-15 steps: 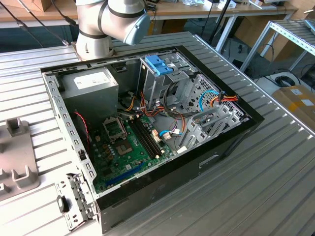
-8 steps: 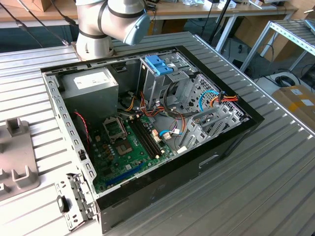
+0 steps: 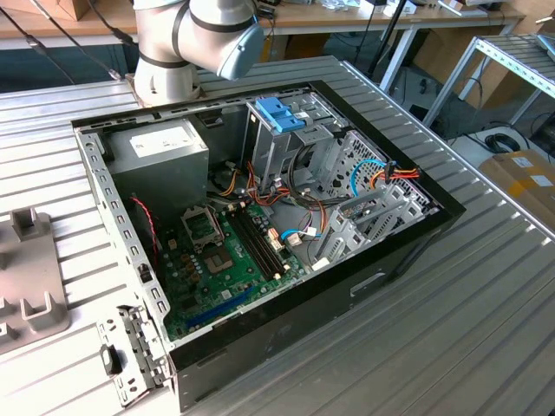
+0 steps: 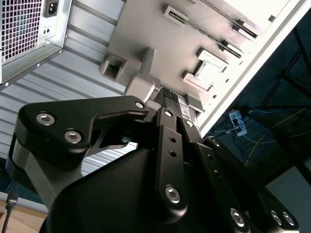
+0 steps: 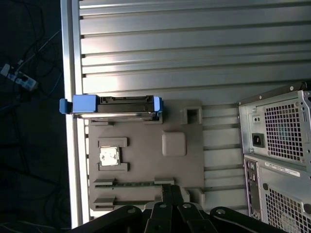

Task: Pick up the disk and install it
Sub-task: 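Reach for the disk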

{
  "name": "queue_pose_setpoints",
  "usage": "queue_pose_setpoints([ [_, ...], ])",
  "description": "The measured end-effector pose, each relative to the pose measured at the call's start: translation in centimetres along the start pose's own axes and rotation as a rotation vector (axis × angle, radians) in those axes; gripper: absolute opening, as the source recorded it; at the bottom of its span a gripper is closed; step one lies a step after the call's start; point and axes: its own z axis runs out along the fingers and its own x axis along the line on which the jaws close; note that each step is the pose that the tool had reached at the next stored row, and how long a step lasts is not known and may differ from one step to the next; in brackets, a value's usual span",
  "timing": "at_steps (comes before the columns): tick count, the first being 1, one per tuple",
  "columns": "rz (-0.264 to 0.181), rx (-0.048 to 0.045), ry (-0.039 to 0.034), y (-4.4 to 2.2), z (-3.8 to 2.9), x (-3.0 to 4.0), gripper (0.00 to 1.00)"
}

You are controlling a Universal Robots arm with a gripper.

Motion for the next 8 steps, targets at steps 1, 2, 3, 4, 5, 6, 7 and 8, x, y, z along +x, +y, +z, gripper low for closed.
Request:
queue_pose_setpoints([
  [1,0.0,0.0,0.0,0.0,0.0,0.04,0.1],
  [2,0.0,0.0,0.0,-0.01,0.0,0.1,0.1],
  [3,0.0,0.0,0.0,-0.01,0.0,0.14,0.1],
  [4,0.0,0.0,0.0001,-0.02,-0.01,0.22,0.1],
  [5,0.0,0.0,0.0001,-0.02,-0.01,0.29,0.1],
  [6,0.0,0.0,0.0,-0.02,-0.01,0.33,0.1],
  [7,0.0,0.0,0.0001,-0.03,-0.01,0.37,0.1],
  [8,0.0,0.0,0.0,-0.03,-0.01,0.43,0.1],
])
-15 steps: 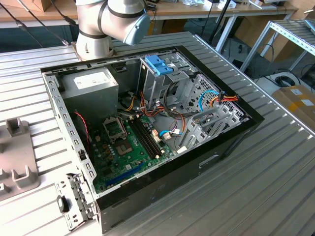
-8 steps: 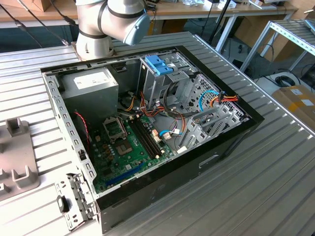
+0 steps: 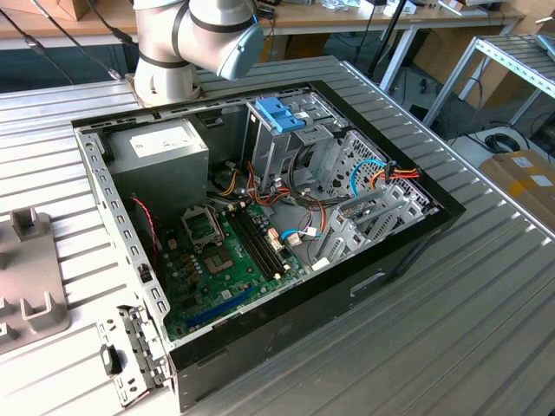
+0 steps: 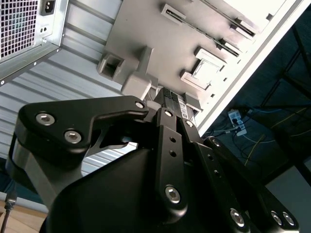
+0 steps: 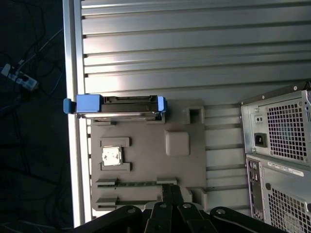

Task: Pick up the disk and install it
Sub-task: 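Reach for the disk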

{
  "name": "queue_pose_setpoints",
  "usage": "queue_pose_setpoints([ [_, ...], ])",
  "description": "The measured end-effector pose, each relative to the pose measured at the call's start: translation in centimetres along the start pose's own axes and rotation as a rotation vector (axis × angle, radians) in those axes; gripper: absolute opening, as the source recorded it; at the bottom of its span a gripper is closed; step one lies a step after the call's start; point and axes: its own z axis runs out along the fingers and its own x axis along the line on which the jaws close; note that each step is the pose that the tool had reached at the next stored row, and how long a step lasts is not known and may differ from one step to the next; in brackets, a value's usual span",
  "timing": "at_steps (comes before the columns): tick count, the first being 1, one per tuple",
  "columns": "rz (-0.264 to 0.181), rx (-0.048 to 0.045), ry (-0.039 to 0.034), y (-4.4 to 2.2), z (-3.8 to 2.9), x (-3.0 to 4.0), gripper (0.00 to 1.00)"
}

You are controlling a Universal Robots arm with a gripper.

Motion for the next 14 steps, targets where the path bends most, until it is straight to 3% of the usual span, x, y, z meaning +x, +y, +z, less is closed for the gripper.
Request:
queue_pose_setpoints([
  [14,0.0,0.0,0.0,-0.05,-0.02,0.67,0.1],
])
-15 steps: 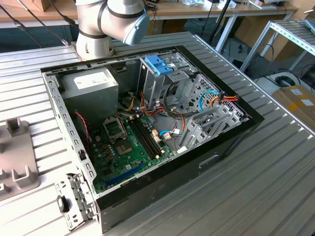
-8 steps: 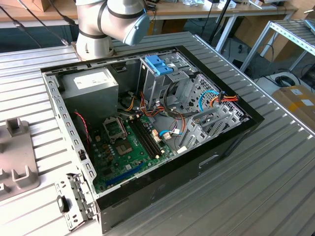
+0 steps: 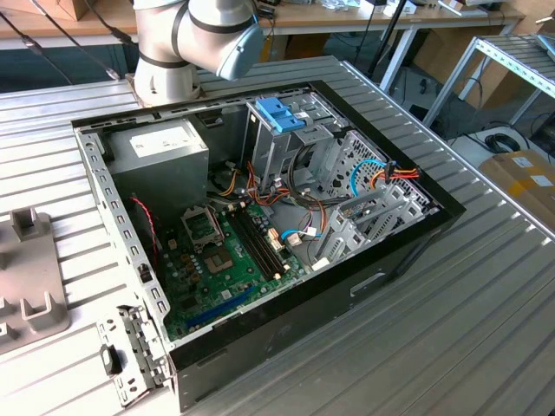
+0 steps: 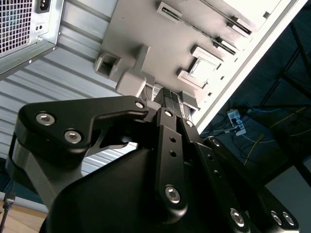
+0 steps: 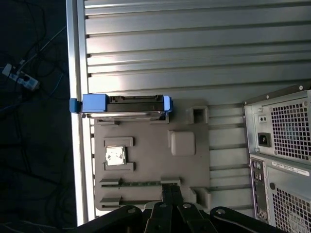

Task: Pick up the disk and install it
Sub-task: 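Reach for the disk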

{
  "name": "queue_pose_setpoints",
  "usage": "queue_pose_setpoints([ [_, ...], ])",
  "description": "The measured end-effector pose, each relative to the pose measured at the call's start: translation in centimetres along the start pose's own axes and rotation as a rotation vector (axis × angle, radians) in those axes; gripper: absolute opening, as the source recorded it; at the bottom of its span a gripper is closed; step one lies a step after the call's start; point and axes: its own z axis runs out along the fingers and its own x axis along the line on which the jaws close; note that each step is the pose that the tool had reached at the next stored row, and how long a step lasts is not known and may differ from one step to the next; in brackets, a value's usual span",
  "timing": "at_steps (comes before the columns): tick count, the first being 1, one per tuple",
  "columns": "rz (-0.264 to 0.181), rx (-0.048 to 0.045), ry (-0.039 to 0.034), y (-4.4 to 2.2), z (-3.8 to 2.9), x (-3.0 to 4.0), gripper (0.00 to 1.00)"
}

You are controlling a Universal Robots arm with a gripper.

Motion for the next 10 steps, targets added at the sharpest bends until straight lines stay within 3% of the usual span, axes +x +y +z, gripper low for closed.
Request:
queue_pose_setpoints([
  [10,0.0,0.0,0.0,-0.04,-0.02,0.53,0.1],
])
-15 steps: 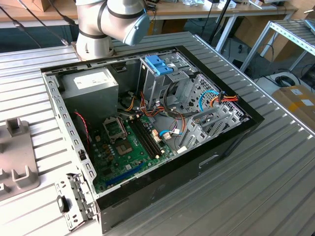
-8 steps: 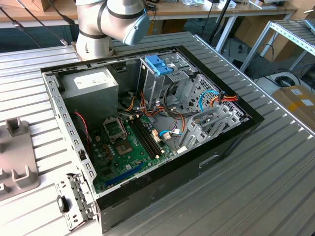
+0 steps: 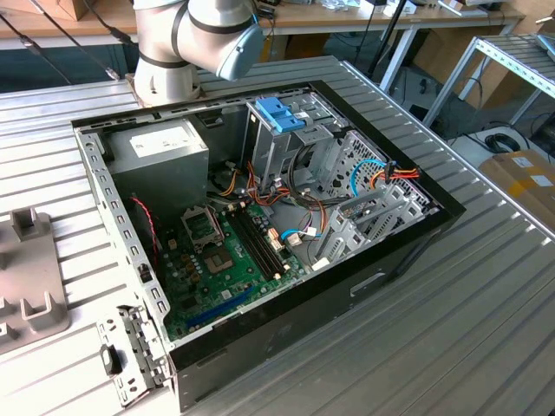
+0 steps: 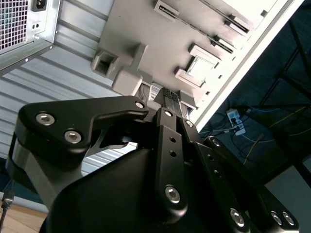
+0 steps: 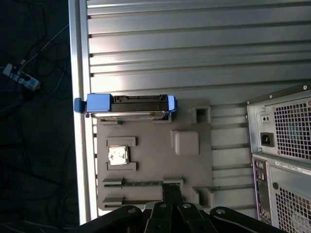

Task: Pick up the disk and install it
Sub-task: 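Reach for the disk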

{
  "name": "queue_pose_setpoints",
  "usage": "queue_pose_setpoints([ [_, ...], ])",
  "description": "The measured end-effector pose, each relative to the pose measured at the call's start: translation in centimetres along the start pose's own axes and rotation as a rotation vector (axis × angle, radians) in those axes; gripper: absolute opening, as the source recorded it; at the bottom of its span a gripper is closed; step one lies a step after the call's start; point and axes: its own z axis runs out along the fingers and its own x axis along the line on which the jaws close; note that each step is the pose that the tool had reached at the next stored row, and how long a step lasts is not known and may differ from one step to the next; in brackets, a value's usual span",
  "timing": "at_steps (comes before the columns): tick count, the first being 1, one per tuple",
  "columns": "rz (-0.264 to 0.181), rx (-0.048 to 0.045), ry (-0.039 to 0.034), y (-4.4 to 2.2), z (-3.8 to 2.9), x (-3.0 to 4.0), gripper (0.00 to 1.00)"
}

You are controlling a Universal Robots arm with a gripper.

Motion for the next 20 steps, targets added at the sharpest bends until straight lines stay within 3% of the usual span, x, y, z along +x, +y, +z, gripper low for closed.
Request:
queue_pose_setpoints([
  [20,0.0,-0.0001,-0.0001,-0.07,-0.02,0.94,0.1],
])
